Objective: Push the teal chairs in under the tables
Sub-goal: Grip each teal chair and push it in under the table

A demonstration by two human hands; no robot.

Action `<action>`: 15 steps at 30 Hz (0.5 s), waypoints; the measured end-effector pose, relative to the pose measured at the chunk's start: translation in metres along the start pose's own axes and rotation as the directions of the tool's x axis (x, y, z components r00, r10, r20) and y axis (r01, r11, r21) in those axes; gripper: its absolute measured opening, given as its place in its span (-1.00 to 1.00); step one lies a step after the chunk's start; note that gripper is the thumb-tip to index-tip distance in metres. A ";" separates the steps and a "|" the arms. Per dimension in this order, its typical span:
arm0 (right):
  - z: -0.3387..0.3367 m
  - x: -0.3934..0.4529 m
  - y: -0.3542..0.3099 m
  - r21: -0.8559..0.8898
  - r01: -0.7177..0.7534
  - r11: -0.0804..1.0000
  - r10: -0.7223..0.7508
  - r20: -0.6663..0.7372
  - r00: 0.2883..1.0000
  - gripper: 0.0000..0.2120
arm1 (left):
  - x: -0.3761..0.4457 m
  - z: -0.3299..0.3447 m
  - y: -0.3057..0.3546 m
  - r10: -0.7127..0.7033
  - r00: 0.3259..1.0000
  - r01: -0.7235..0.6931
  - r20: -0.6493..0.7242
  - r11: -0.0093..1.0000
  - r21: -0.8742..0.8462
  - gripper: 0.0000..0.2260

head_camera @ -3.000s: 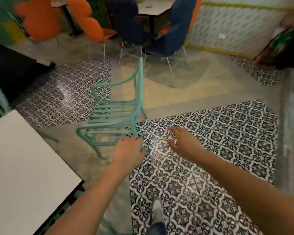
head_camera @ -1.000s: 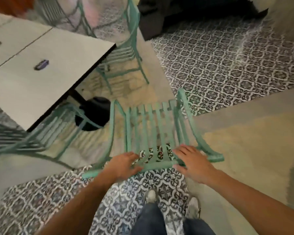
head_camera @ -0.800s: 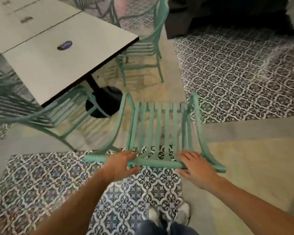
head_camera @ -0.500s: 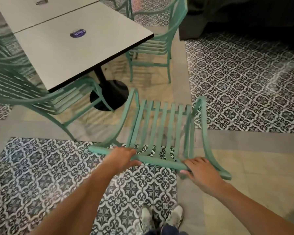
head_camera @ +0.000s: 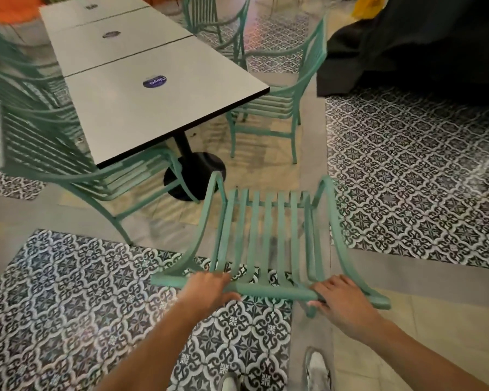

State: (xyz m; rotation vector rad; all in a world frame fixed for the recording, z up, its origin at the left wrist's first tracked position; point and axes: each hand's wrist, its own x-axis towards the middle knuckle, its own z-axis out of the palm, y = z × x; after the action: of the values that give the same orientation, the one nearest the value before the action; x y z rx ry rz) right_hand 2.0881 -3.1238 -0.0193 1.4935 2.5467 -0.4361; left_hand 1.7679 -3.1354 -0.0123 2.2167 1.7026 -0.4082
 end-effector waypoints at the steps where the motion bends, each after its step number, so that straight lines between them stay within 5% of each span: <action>1: -0.002 0.003 0.010 -0.021 0.009 1.000 -0.009 -0.007 1.000 -0.07 | 0.001 0.003 0.008 -0.027 1.000 0.027 -0.002 0.999 -0.019 -0.16; 6: -0.025 0.035 0.067 -0.009 0.089 0.996 -0.089 -0.041 0.995 0.10 | 0.023 0.004 0.047 -0.202 0.979 0.198 -0.020 0.973 -0.115 -0.47; 11: -0.056 0.071 0.093 -0.100 0.164 0.981 -0.158 0.062 0.985 0.21 | 0.043 0.001 0.061 -0.308 0.951 0.299 -0.029 0.938 -0.177 -0.46; 15: -0.067 0.112 0.111 -0.176 0.214 0.961 -0.210 0.042 0.977 0.06 | 0.062 -0.001 0.060 -0.377 0.923 0.353 -0.071 0.907 -0.229 -0.27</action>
State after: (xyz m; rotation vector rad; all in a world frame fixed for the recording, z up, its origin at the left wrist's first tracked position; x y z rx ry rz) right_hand 2.1309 -2.9586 -0.0059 1.1542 2.6579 -0.2396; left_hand 1.8417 -3.0950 -0.0326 1.7995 2.1226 -0.1727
